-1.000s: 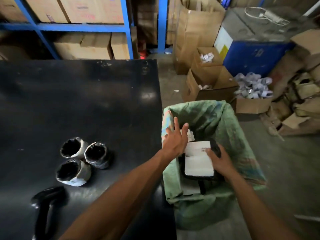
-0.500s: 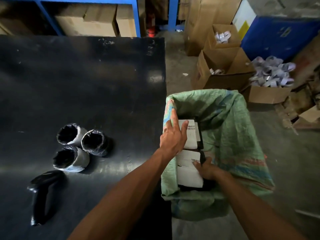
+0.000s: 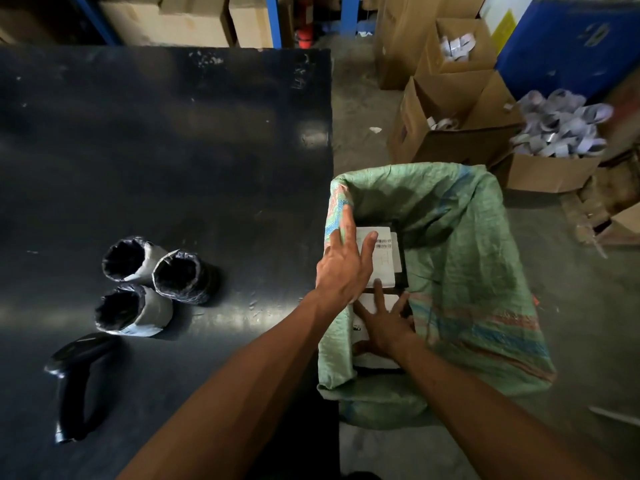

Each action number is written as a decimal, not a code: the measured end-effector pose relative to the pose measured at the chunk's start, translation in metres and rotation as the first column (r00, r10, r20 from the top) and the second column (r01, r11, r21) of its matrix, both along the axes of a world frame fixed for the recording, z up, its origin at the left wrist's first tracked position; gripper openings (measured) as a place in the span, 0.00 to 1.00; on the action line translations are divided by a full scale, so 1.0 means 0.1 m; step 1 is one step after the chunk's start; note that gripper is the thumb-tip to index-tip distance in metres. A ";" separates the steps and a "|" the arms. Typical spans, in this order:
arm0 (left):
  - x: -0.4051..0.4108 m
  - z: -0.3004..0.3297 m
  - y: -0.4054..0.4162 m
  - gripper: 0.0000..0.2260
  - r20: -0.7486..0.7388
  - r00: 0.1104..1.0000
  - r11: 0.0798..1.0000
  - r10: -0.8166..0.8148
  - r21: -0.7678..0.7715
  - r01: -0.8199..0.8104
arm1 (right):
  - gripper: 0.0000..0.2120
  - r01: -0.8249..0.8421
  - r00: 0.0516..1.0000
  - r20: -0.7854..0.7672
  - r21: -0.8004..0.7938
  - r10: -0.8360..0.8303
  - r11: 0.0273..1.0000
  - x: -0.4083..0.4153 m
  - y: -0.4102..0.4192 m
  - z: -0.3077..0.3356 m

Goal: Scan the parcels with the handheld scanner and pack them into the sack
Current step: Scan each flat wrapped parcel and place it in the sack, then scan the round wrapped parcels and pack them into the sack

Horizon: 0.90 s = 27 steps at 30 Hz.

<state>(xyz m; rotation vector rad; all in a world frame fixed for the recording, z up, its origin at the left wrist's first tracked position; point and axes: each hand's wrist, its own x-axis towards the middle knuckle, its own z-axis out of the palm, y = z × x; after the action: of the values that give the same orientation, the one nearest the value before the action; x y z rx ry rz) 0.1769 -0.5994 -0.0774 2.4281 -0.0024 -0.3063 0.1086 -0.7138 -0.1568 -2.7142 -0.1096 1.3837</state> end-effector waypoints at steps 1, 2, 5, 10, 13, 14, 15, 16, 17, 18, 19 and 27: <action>0.01 -0.01 0.00 0.32 0.001 1.000 1.000 -0.001 0.004 0.001 | 0.53 0.004 1.000 0.007 -0.017 -0.004 1.000 -0.02 0.05 -0.05; 0.01 -0.03 0.00 0.32 0.005 1.000 1.000 0.000 0.005 0.000 | 0.52 0.004 1.000 0.015 -0.028 -0.004 1.000 -0.02 0.08 -0.09; 0.03 -0.05 -0.01 0.32 0.004 1.000 1.000 0.010 0.008 -0.010 | 0.51 -0.007 1.000 0.019 -0.043 0.007 0.999 0.02 0.10 -0.14; 0.03 -0.04 -0.02 0.33 -0.017 1.000 1.000 -0.001 0.024 0.001 | 0.50 -0.032 0.999 0.023 -0.036 0.033 0.999 0.06 0.04 -0.14; 0.02 0.01 0.05 0.33 -0.069 0.997 0.999 -0.022 -0.039 0.019 | 0.51 -0.032 0.999 0.020 0.005 0.031 0.999 0.10 -0.06 -0.10; 0.02 0.04 0.10 0.33 -0.103 0.994 0.997 -0.043 -0.071 0.036 | 0.50 -0.030 0.999 0.031 0.007 0.030 1.000 0.12 -0.09 -0.04; 0.02 0.08 0.16 0.33 -0.148 0.986 0.993 -0.080 -0.101 0.065 | 0.47 -0.010 0.999 0.047 0.015 0.009 1.000 0.14 -0.11 0.03; 0.03 0.11 0.25 0.33 -0.190 0.973 0.986 -0.132 -0.125 0.109 | 0.44 0.029 0.997 0.074 0.037 -0.031 0.999 0.15 -0.13 0.11; 0.03 0.15 0.36 0.32 -0.217 0.957 0.976 -0.194 -0.136 0.168 | 0.41 0.089 0.988 0.120 0.074 -0.098 0.993 0.17 -0.14 0.20; 0.04 0.18 0.50 0.32 -0.223 0.942 0.966 -0.249 -0.127 0.226 | 0.39 0.158 0.966 0.188 0.116 -0.178 0.981 0.19 -0.15 0.28; 0.05 0.22 0.65 0.32 -0.209 0.936 0.958 -0.284 -0.103 0.268 | 0.37 0.224 0.928 0.265 0.159 -0.260 0.961 0.22 -0.16 0.37; 0.14 0.35 2.51 0.24 0.216 0.971 0.977 -0.101 0.208 0.055 | 0.21 0.105 0.591 0.761 0.256 -0.267 0.961 0.47 0.44 1.31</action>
<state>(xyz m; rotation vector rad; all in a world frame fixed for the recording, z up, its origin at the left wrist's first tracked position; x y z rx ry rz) 0.1907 -0.3488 -0.0429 2.6560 -0.1769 -0.0652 0.1557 -0.6702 -0.0255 -2.8306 -0.0021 0.0074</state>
